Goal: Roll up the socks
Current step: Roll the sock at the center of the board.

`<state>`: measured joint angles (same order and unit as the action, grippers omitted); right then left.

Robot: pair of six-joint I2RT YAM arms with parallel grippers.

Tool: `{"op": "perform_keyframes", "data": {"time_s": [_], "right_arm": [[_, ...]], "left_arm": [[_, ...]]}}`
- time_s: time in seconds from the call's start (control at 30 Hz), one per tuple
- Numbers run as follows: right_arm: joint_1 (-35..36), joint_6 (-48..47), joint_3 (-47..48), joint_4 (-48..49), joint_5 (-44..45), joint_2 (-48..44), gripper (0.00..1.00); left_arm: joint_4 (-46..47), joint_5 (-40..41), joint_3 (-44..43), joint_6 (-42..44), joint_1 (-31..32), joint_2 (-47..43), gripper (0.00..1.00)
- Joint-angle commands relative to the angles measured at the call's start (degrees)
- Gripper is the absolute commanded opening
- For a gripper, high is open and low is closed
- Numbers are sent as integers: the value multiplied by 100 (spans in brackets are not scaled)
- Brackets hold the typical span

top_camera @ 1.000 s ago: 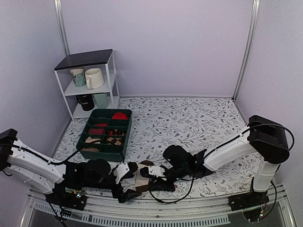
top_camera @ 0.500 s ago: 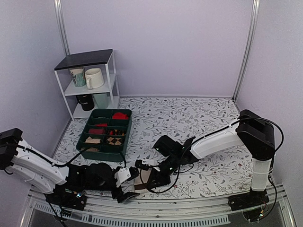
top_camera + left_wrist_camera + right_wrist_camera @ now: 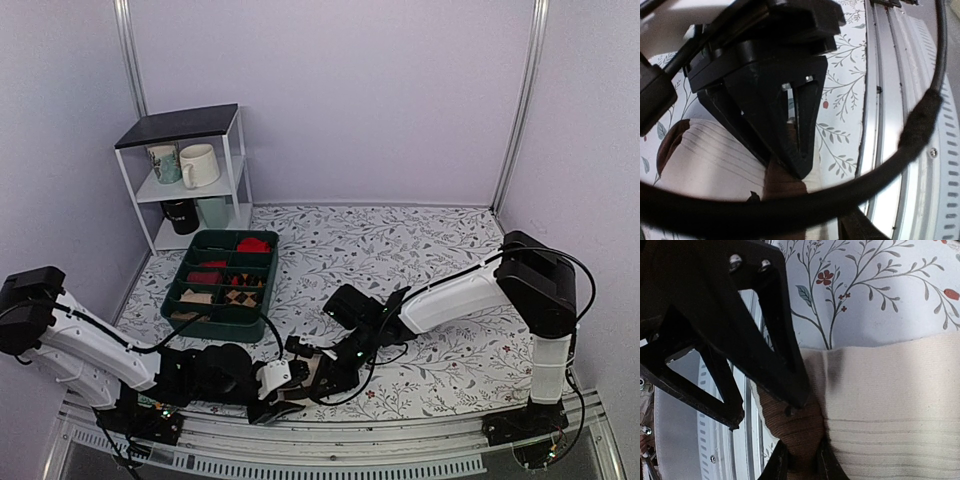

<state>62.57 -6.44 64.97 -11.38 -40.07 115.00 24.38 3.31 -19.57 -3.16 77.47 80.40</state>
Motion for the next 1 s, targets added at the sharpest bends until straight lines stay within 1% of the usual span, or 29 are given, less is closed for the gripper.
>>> {"op": "perform_keyframes", "data": {"time_s": [0.0, 0.3, 0.33, 0.4, 0.57, 0.6, 0.63, 0.73, 0.77, 0.87, 0.93, 0.97], "right_arm": [[3, 71, -189, -814, 401, 461, 15], [-8, 97, -214, -782, 369, 490, 15], [-11, 98, -213, -779, 369, 496, 15], [-16, 107, -219, -779, 364, 505, 15], [-16, 120, -213, -785, 351, 493, 15], [-16, 123, -205, -780, 347, 496, 15], [-16, 118, -206, -779, 351, 504, 15], [-16, 165, -181, -779, 369, 531, 16], [-16, 173, -178, -778, 369, 532, 17], [-16, 178, -178, -761, 397, 520, 18], [-17, 193, -205, -682, 461, 466, 19], [-19, 215, -235, -618, 526, 424, 22]], "left_arm": [[124, -31, 65, -184, 96, 102, 55], [-56, 349, 155, -427, 211, 35, 61], [-63, 376, 171, -438, 213, 38, 60], [-82, 352, 143, -454, 215, 107, 53], [-100, 347, 49, -485, 224, 344, 48], [-97, 346, 27, -464, 224, 367, 43], [-89, 339, 0, -444, 222, 384, 31], [-140, 324, -96, -416, 224, 472, 3], [-196, 334, -131, -438, 219, 517, 0], [-395, 221, -251, -520, 209, 641, 0], [-547, -15, -327, -660, 159, 713, 0], [-620, -160, -370, -752, 126, 739, 0]]}}
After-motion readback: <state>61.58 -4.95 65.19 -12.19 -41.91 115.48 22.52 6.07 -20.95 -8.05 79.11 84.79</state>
